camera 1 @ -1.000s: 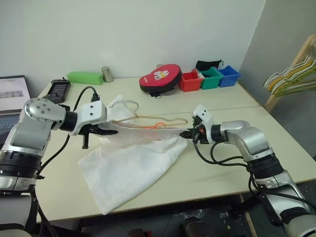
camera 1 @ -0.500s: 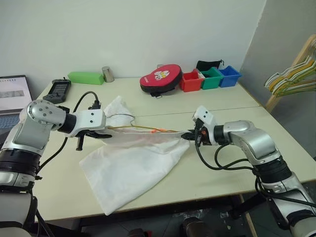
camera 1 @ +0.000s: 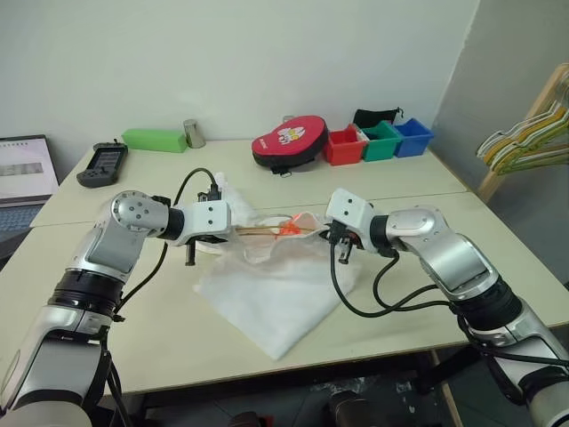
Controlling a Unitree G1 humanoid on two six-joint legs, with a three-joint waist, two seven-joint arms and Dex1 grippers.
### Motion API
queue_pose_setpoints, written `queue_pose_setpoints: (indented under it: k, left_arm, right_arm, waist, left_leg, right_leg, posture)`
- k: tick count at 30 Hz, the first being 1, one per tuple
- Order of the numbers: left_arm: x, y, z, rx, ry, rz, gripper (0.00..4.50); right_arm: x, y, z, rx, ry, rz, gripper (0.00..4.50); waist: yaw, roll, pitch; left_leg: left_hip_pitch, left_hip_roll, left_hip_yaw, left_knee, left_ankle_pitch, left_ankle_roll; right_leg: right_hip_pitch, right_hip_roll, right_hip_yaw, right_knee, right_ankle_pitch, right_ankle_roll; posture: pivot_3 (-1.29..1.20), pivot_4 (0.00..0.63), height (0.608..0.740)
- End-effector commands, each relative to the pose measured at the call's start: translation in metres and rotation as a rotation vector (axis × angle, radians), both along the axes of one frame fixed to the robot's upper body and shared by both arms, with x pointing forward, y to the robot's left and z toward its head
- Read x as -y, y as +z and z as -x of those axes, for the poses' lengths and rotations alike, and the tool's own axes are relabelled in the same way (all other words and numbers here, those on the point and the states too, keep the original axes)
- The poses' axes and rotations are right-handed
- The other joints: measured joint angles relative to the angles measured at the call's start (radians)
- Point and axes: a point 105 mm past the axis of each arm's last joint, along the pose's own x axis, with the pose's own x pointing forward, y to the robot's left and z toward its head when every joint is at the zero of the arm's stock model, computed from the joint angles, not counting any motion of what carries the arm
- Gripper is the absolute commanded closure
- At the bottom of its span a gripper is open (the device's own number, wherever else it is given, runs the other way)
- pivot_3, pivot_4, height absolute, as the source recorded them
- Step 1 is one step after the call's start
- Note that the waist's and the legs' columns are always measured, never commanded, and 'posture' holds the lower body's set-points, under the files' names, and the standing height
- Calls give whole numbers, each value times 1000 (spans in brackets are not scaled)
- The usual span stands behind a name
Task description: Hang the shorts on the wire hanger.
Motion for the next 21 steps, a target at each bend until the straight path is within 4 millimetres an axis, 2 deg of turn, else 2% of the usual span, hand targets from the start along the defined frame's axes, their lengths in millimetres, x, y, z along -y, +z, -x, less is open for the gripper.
queue_pose_setpoints:
  k: [1,6,14,16,21]
  left_arm:
    - [28,18,0,75,-92,40,4500]
    - [33,19,-5,91,-91,56,4500]
    - [30,18,-6,96,-89,55,4500]
    - [29,18,-6,97,-89,55,4500]
    - [30,18,-6,98,-98,63,4500]
  right_arm:
    - [-13,19,0,147,74,47,4474]
    - [-10,19,-4,188,84,88,4474]
    - [4,25,-7,213,96,136,2328]
    - [9,26,-7,213,97,146,1958]
    - [34,23,-10,201,70,231,761]
  waist:
    - [-2,0,0]
    - [-6,0,0]
    - [-11,0,0]
    - [-12,0,0]
    - [-13,1,1]
  left_leg:
    - [0,0,0,0,0,0]
    - [0,0,0,0,0,0]
    - [0,0,0,0,0,0]
    - [0,0,0,0,0,0]
    - [0,0,0,0,0,0]
  right_leg:
    - [0,0,0,0,0,0]
    - [0,0,0,0,0,0]
    - [0,0,0,0,0,0]
    - [0,0,0,0,0,0]
    - [0,0,0,0,0,0]
  posture:
    - [-103,7,740]
    - [-107,9,740]
    - [-108,16,740]
    - [-108,16,740]
    - [-113,19,740]
